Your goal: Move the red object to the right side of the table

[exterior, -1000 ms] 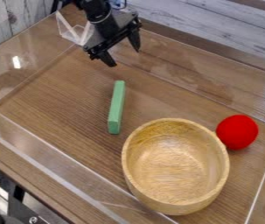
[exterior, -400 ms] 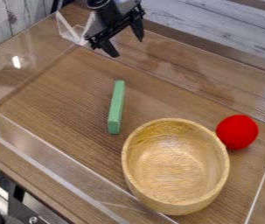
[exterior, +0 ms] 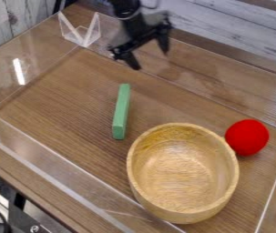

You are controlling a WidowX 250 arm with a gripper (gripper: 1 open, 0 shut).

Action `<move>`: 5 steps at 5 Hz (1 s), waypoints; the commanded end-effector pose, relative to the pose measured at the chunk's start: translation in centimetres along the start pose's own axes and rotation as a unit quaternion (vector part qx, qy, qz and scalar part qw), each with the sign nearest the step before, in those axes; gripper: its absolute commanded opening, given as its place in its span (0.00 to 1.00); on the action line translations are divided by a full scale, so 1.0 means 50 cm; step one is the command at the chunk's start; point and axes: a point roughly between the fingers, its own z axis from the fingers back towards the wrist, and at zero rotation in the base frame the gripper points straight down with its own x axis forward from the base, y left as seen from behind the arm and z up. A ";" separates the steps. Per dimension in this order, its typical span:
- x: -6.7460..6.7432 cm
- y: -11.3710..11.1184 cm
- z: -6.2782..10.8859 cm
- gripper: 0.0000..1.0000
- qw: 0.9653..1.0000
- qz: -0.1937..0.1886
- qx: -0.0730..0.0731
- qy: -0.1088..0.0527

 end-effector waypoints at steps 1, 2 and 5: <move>-0.048 -0.066 0.043 1.00 0.996 -0.084 -0.033 0.007; -0.107 -0.096 0.053 1.00 0.986 -0.159 -0.039 0.034; -0.231 -0.126 0.049 1.00 0.959 -0.273 -0.012 0.075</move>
